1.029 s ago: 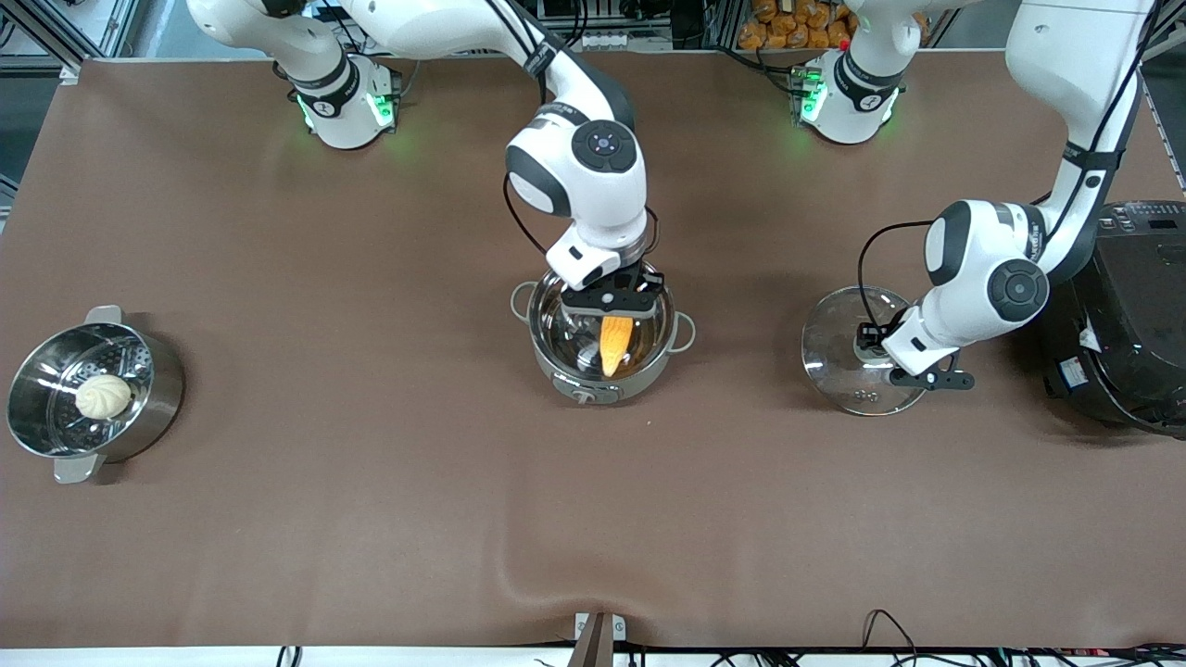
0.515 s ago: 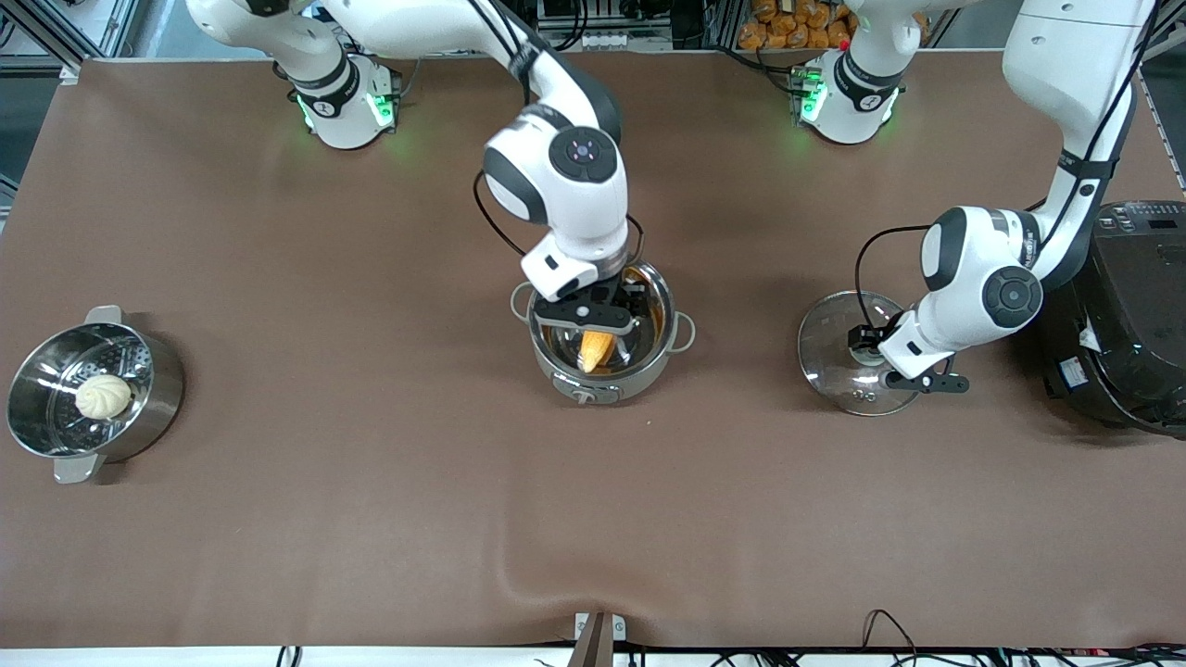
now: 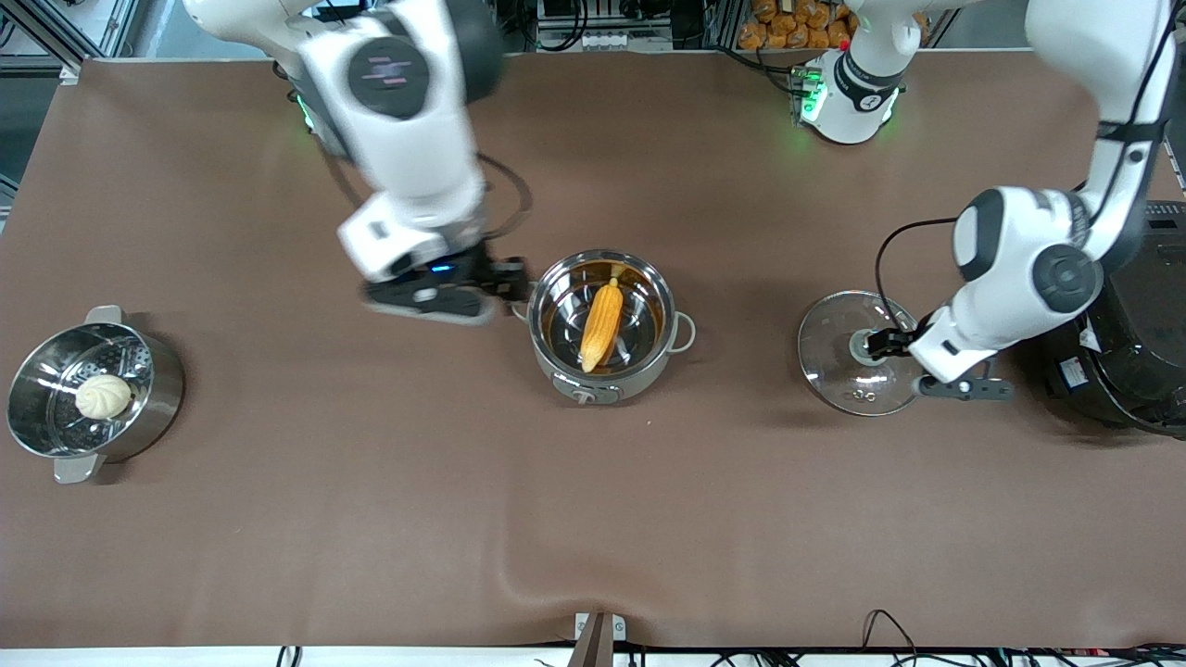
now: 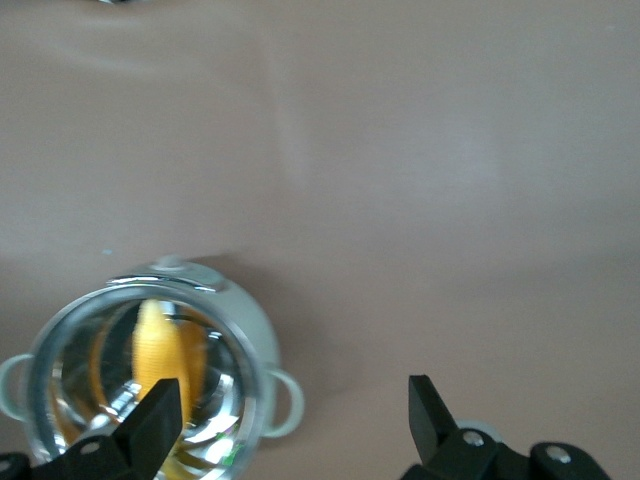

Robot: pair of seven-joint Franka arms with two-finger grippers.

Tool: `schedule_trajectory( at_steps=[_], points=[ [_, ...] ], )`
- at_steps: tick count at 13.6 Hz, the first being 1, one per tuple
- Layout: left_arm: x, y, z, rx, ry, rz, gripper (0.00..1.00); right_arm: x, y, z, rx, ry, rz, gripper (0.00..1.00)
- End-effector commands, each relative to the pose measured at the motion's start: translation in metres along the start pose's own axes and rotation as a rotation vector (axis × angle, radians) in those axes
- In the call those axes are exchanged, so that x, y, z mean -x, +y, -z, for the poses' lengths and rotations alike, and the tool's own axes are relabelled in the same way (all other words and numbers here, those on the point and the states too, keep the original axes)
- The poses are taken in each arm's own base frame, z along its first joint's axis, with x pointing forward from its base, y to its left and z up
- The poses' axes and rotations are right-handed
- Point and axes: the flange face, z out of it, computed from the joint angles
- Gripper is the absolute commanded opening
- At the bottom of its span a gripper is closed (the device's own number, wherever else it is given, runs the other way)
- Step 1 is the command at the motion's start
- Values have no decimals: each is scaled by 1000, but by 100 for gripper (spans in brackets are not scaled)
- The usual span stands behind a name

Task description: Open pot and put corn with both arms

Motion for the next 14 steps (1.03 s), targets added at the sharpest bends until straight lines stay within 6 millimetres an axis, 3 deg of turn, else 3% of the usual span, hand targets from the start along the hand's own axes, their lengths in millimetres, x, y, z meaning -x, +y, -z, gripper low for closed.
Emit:
schedule_trajectory(
  at_steps=[1,4,7,10,13,14],
  points=[
    [2,0,75,-14,9,24,100,-10,75,29,11,-84,23,100],
    [9,3,144,-25,66,48,100,-25,163,63,20,-129,138,100],
    [17,6,200,36,138,77,100,-40,252,90,-38,-90,72,100],
    [29,5,228,40,107,95,100,-46,335,110,-49,-51,57,100],
    [36,7,267,37,70,125,100,-18,384,113,-51,-50,110,100],
    [38,5,271,25,72,122,100,-12,387,112,-50,-41,108,100]
  ],
)
